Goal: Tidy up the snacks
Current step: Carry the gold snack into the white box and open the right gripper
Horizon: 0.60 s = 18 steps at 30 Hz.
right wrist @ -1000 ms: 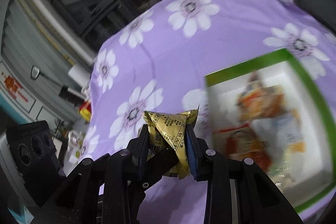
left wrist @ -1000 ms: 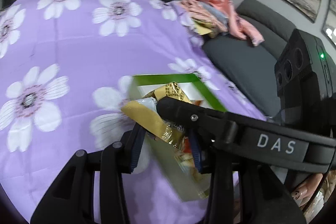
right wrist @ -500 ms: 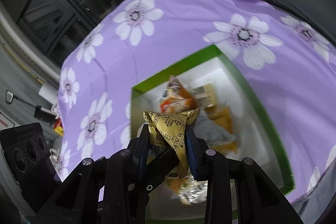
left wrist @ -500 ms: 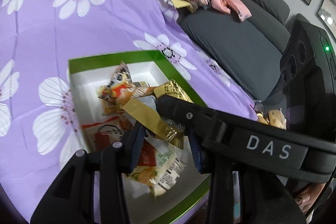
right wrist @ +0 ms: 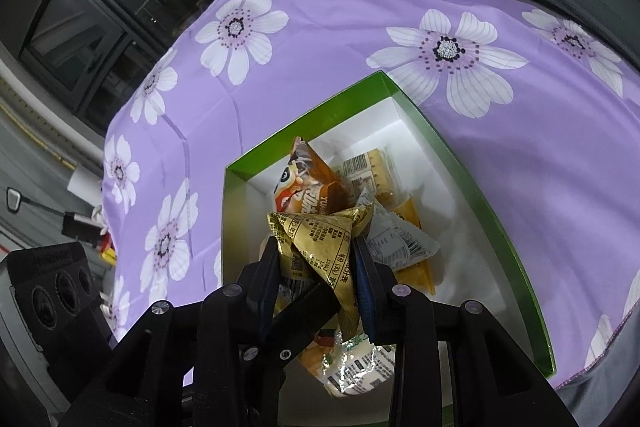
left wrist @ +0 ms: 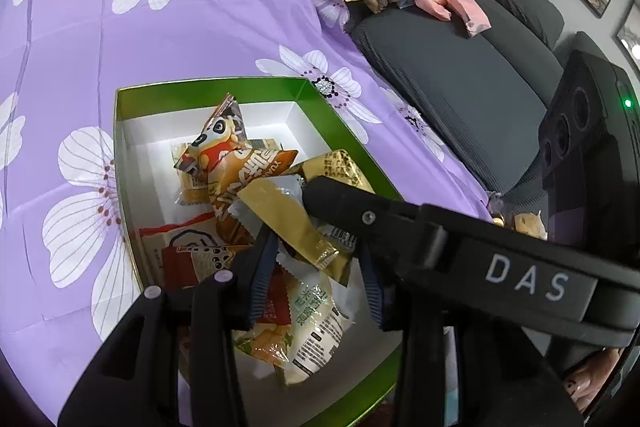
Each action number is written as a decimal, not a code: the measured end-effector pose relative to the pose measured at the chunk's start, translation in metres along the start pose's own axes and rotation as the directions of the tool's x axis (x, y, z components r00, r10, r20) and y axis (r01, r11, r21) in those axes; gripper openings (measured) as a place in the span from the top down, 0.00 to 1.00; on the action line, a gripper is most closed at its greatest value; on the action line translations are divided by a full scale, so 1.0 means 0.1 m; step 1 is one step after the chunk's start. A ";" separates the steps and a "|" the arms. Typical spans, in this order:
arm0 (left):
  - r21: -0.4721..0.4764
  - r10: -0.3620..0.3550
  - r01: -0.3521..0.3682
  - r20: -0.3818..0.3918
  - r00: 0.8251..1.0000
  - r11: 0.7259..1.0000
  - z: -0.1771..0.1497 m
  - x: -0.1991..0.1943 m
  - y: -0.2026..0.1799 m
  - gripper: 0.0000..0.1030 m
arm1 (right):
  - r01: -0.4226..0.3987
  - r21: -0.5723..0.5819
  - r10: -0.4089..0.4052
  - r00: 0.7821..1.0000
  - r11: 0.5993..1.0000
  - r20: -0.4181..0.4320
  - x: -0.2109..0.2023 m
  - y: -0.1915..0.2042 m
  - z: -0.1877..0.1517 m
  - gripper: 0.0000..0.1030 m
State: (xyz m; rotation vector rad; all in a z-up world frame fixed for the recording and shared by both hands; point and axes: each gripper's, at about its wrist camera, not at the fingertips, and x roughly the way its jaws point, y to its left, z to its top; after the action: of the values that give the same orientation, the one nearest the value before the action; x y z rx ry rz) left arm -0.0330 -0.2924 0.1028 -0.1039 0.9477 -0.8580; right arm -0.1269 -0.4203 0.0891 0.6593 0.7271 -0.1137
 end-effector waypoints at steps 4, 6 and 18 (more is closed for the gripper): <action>-0.021 0.013 -0.013 -0.009 1.000 1.000 0.00 0.03 0.02 0.62 | 0.005 -0.001 -0.005 1.000 1.000 -0.005 0.03 -0.01 0.00 0.66; -0.026 0.022 -0.023 -0.012 1.000 0.999 0.00 0.05 0.04 0.62 | 0.009 0.003 -0.009 1.000 1.000 -0.007 0.05 -0.01 0.00 0.65; -0.055 0.068 -0.069 -0.028 0.997 0.996 -0.01 0.09 0.12 0.59 | 0.005 0.015 -0.005 0.999 1.000 -0.038 0.18 -0.02 0.00 0.59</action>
State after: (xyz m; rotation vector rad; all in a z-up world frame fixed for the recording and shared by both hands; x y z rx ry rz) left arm -0.0239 -0.2900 0.0913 -0.1080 0.9945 -0.7715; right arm -0.1145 -0.4201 0.0764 0.6759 0.7654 -0.1114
